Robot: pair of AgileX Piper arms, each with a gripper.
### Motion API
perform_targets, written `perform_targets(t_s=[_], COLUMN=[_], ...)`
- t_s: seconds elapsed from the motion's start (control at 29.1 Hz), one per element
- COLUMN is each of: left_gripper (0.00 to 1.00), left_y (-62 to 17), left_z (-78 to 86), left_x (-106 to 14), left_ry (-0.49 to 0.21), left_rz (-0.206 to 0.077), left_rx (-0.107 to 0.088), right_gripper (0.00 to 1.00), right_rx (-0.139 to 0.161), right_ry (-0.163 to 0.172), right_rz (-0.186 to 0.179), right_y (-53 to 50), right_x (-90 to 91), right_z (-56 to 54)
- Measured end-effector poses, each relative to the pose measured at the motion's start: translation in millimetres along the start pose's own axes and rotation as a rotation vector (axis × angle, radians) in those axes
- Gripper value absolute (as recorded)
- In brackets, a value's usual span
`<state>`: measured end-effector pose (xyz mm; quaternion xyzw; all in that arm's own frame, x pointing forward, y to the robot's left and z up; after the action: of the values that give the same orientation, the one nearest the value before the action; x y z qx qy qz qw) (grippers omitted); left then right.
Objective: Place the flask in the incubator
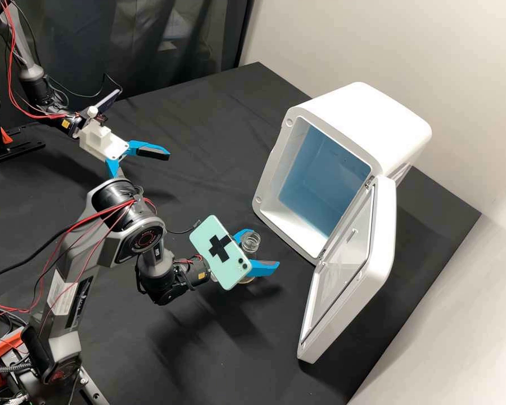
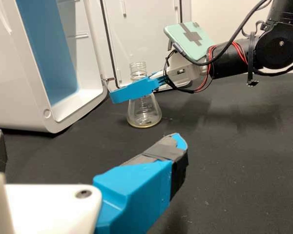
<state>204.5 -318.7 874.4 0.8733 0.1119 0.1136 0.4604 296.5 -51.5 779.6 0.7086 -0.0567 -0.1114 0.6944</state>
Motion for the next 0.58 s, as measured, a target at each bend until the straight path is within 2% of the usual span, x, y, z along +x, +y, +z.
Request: perform_targets(t_s=[0.14, 0.58], left_gripper=[1.00, 1.00], left_y=[-0.4, -0.4], left_z=[0.1, 0.1], left_x=[-0.4, -0.4], left_ry=[0.000, 0.000], left_rz=[-0.002, -0.002], left_rx=[-0.001, -0.001], right_gripper=[0.00, 0.00], right_rx=[0.001, 0.004], right_ry=[-0.008, -0.016], right_rz=[-0.012, -0.009], right_y=[-3.4, -3.5], right_x=[-0.3, -0.5], right_z=[2.4, 3.5])
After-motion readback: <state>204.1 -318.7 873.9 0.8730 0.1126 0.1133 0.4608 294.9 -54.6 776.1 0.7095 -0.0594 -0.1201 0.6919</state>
